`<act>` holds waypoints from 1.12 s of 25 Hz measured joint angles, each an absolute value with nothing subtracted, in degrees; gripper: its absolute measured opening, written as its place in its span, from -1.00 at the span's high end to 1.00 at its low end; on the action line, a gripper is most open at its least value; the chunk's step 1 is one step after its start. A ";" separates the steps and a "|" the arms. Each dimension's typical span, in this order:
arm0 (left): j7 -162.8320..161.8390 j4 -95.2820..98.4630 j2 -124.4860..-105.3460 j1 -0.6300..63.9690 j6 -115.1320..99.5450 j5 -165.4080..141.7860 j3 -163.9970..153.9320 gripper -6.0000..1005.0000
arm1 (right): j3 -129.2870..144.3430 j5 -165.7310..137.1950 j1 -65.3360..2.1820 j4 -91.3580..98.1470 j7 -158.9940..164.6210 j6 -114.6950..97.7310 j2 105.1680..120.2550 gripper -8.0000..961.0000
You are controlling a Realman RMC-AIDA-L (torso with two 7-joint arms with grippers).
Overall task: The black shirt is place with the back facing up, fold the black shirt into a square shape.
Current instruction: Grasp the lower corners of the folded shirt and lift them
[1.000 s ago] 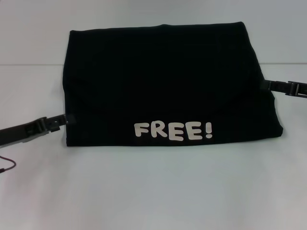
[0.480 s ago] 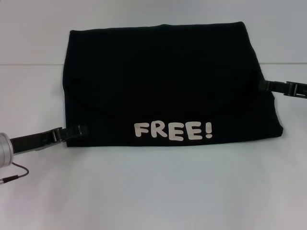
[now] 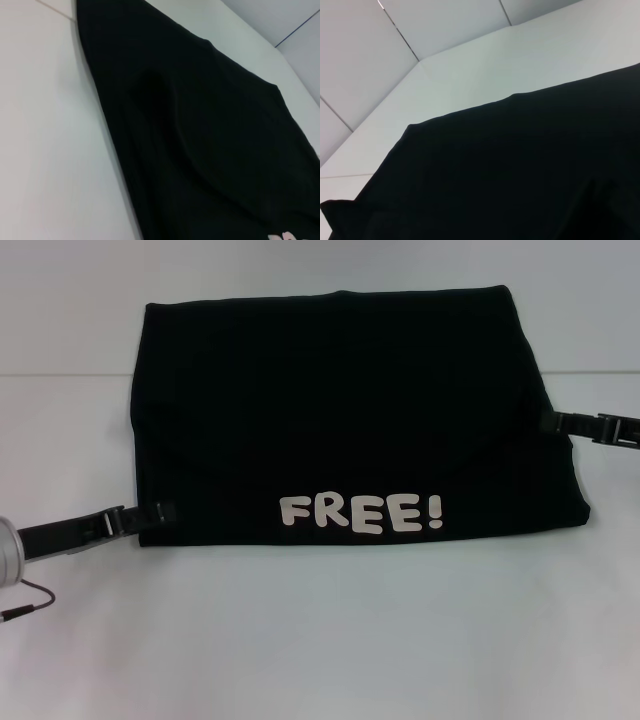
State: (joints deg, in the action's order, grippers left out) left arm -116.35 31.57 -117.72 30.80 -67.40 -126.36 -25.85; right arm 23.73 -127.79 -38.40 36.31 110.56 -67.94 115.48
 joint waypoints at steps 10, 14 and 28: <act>-116.43 31.46 -117.86 30.72 -68.95 -127.53 -26.37 -0.56 | 23.73 -127.79 -38.07 36.30 110.56 -67.85 115.49 -0.39; -116.25 31.57 -117.87 30.92 -68.83 -127.53 -26.74 -0.56 | 23.73 -127.78 -37.92 36.30 110.56 -67.85 115.49 -0.38; -114.82 31.78 -117.54 31.66 -66.76 -128.59 -27.09 0.26 | 23.73 -127.79 -37.71 36.30 110.57 -67.85 115.39 -0.36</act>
State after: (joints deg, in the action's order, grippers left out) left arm -114.82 31.78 -117.54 31.66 -66.76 -128.59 -27.09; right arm 23.73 -127.79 -37.71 36.30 110.57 -67.85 115.39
